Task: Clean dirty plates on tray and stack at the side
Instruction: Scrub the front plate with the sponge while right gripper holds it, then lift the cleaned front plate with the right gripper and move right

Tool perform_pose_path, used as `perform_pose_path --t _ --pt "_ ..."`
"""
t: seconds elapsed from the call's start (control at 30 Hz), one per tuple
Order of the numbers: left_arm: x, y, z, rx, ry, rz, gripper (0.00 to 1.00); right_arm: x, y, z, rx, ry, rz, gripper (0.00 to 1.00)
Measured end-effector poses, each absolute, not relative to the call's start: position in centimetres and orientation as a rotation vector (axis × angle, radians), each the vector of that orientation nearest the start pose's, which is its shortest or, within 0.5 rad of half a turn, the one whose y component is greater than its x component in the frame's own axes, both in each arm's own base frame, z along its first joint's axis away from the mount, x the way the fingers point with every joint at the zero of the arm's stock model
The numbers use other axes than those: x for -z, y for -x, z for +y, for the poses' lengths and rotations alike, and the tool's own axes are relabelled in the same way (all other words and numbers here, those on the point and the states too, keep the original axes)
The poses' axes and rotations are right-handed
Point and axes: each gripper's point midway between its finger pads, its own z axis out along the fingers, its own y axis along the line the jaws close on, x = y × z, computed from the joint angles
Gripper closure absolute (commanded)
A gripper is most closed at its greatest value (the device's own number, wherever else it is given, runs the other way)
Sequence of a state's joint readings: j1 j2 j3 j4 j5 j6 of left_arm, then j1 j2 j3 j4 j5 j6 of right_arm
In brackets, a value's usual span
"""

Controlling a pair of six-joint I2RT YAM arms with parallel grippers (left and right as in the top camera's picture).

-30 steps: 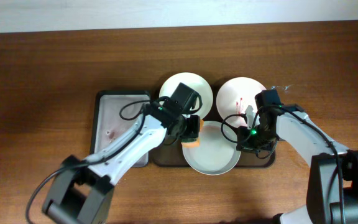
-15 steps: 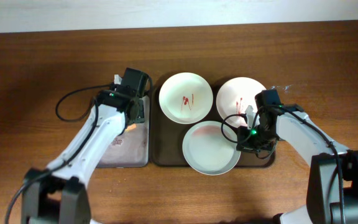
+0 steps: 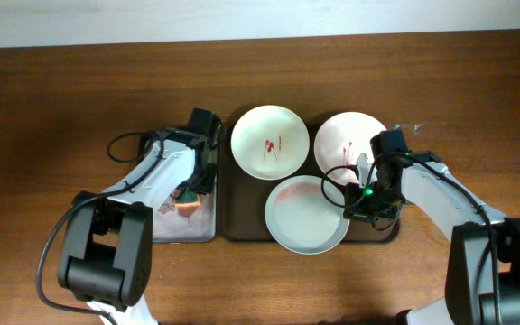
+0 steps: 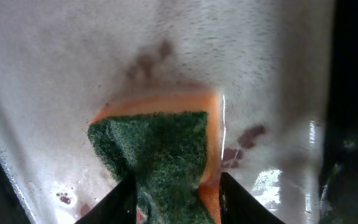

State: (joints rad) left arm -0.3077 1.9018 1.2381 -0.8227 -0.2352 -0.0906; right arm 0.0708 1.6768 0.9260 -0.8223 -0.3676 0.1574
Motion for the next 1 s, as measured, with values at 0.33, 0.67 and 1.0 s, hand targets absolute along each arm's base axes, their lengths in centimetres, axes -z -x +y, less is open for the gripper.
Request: perform_pose_path --t 0.33,0.67,1.0 --pt "-2.0 -36.4 -6.0 -0.285 -0.001 2.941 0.53 -1.8 -26.2 8.1 -0.578 -0.135 3.129 0.96" --pt "-0.4 -36.7 -6.0 -0.249 0.126 2.889 1.0 -1.8 -26.2 8.0 -0.578 -0.137 3.132 0.96" --pt "-0.6 -35.4 -6.1 -0.269 -0.116 2.969 0.43 -3.2 -26.4 7.1 -0.483 -0.123 3.094 0.96"
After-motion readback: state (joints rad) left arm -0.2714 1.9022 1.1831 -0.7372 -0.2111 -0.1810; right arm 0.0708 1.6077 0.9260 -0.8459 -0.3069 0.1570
